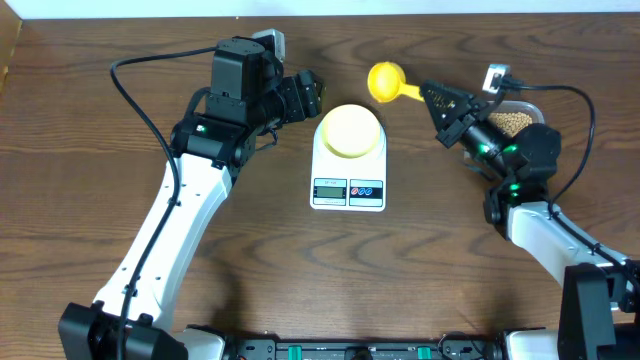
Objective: Scoop item into bowl and weigh 50g on scale
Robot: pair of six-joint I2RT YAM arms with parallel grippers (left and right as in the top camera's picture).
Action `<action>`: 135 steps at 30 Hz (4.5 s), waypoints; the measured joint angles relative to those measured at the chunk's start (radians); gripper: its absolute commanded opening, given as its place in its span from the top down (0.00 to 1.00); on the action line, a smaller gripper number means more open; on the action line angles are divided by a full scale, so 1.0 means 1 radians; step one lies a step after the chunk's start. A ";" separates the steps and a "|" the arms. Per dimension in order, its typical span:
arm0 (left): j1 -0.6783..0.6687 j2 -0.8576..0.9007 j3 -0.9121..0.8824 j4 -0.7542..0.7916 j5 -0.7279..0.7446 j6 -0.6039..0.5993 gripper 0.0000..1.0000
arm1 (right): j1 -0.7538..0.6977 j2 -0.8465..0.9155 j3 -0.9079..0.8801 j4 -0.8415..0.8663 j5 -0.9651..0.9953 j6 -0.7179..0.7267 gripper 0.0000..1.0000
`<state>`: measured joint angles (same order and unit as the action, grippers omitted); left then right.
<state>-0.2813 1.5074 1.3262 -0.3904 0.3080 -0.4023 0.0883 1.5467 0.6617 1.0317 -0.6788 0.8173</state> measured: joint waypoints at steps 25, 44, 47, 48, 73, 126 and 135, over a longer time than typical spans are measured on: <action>0.000 0.000 0.000 -0.010 0.000 0.007 0.21 | -0.017 0.000 0.124 -0.132 -0.006 -0.515 0.99; 0.000 0.000 0.000 -0.010 0.000 0.007 0.21 | -0.017 0.000 0.124 -0.161 -0.006 -0.523 0.99; 0.000 0.000 0.000 -0.010 0.000 0.007 0.21 | -0.017 0.000 0.124 -0.165 -0.006 -0.523 0.99; 0.000 0.000 0.000 -0.010 0.000 0.007 0.21 | -0.017 0.000 0.124 -0.168 -0.006 -0.523 0.99; 0.000 0.000 0.000 -0.010 -0.007 0.008 0.21 | -0.017 0.000 0.124 -0.217 -0.006 -0.523 0.99; -0.038 0.128 0.000 -0.174 -0.052 0.201 0.20 | -0.017 0.000 0.124 -0.251 -0.006 -0.512 0.99; -0.048 0.159 -0.004 -0.272 -0.106 0.245 0.21 | -0.017 0.000 0.124 -0.266 -0.006 -0.511 0.99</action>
<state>-0.3290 1.6661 1.3224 -0.6624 0.2024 -0.1570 0.0711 1.5467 0.7860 0.7662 -0.6849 0.3061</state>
